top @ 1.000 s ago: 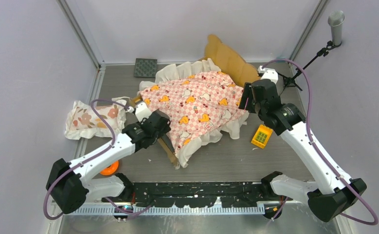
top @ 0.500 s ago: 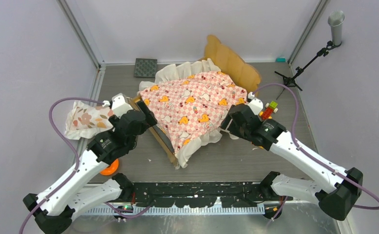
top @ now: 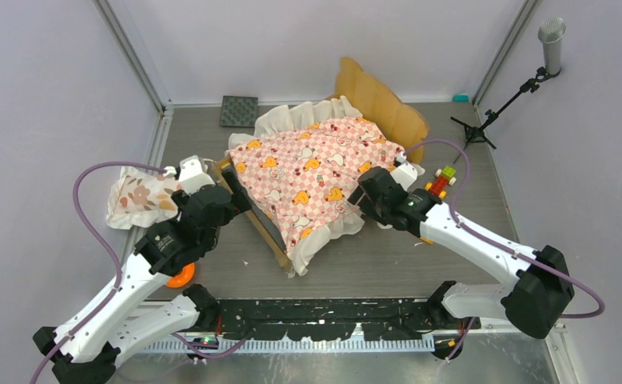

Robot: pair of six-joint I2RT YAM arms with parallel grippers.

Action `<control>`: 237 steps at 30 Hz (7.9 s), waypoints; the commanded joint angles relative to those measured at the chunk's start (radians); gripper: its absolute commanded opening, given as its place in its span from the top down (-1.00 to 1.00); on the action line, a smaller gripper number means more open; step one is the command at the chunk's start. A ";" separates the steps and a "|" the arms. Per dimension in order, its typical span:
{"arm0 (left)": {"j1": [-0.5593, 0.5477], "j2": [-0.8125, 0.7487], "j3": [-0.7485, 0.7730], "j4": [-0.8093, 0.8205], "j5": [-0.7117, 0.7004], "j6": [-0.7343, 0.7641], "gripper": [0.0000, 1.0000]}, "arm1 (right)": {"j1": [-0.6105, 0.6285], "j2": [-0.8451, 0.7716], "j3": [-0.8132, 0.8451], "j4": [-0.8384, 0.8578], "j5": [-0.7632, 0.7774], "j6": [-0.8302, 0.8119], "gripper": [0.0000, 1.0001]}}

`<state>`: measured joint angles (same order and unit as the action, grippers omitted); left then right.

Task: Set up the pet bed
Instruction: Adjust the bed frame at the center of the board.

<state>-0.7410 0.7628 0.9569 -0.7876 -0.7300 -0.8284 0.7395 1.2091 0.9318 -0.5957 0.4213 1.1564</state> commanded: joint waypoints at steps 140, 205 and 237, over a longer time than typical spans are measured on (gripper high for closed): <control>0.006 -0.159 -0.012 -0.178 0.094 0.291 -0.99 | 0.012 0.000 -0.055 -0.087 0.092 -0.043 0.99; 0.006 0.063 0.351 -0.227 0.147 0.541 -0.99 | -0.591 0.509 0.549 0.024 -0.250 -0.944 0.53; 0.359 0.586 0.373 -0.048 0.409 0.555 0.59 | -0.591 0.256 0.170 -0.002 -0.348 -0.741 0.16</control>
<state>-0.3870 1.3479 1.3472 -0.8658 -0.3767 -0.2291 0.1501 1.4353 1.1118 -0.6170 0.0360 0.4026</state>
